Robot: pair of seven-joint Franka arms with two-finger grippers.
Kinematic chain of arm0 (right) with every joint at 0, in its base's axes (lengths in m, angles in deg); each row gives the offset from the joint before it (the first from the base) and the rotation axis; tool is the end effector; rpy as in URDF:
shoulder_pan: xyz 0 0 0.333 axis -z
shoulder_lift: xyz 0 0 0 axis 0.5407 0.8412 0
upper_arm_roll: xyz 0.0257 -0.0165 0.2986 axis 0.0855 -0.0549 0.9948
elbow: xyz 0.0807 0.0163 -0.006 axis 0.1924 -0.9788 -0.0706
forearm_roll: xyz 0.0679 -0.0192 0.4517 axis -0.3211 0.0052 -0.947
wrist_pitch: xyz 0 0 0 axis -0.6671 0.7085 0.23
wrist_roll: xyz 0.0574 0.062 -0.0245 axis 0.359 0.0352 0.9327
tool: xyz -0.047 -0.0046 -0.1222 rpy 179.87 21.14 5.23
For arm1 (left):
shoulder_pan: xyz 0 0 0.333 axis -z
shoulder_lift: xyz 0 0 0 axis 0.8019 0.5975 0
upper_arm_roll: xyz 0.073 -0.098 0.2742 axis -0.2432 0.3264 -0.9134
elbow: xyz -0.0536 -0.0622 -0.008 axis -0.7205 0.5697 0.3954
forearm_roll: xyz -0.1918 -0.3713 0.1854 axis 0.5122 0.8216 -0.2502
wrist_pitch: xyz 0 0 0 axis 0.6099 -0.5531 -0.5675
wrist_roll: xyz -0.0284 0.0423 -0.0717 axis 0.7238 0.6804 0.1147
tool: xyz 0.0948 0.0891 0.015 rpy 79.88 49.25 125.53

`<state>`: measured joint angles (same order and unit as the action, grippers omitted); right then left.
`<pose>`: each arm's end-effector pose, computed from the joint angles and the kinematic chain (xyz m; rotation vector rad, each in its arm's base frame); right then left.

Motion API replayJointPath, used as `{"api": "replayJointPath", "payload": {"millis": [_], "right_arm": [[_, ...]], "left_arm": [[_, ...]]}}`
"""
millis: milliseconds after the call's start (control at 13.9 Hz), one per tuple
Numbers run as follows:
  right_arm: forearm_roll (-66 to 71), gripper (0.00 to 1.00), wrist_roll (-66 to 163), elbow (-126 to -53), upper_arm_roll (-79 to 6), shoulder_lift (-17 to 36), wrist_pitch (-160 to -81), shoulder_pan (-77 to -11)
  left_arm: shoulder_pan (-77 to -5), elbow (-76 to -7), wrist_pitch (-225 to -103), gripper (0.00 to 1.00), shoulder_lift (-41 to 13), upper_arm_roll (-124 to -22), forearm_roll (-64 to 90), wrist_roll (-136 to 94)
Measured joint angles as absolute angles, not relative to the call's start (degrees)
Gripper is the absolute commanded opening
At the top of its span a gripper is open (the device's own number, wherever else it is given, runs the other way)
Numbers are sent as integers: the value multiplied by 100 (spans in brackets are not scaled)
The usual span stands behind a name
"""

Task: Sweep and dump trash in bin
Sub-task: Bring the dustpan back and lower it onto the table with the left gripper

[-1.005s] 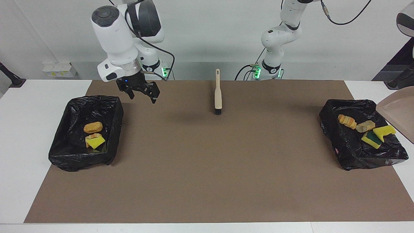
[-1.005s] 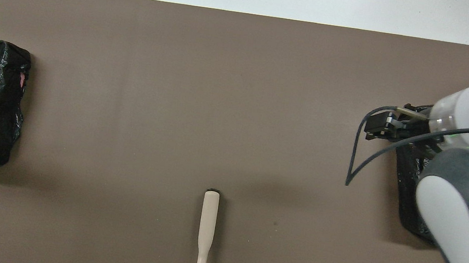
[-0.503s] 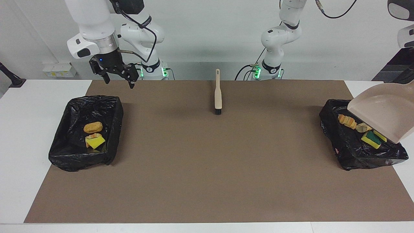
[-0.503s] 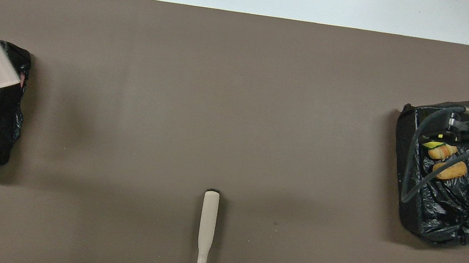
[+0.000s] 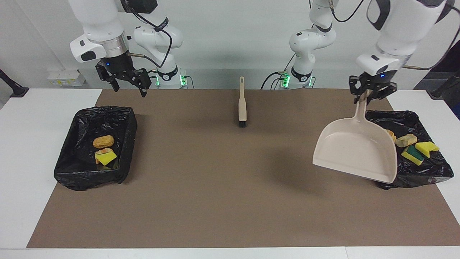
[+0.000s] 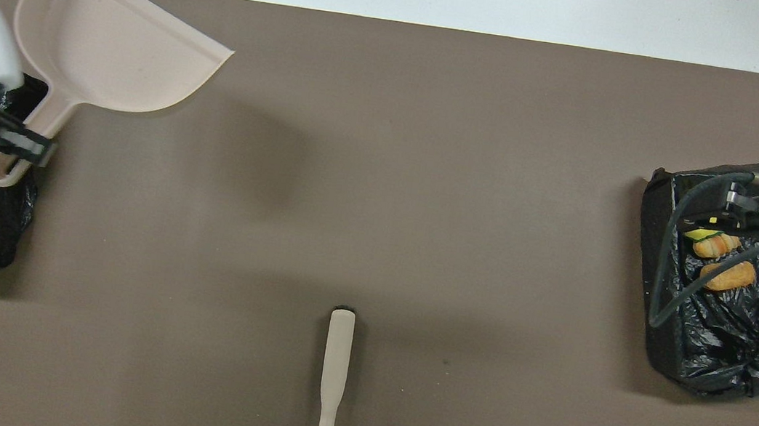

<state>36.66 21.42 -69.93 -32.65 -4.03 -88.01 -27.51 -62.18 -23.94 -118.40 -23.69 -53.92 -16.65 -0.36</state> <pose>0.6173 0.0558 0.6132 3.0636 -0.3413 -0.0094 0.6109 -0.1348 0.5662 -3.0183 0.4996 -0.0173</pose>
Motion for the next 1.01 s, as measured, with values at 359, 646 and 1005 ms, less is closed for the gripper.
{"api": "replayJointPath", "payload": {"millis": [359,646,1005], "right_arm": [[3663,100,2142,-6991,-3265,-403,-8801,-2759],[3663,100,2142,-6986,-3265,-403,-8801,-2798],[3663,100,2142,-6982,-3569,-403,-8801,-3084]], "left_arm": [[-4918,-2879,-12777,0,-2165,-5361,-1427,-2209],[-4216,-3096,-13934,0,-1446,-5380,-1397,-2898],[-3564,-3813,-15210,0,-777,-5384,-1397,-3466]]}}
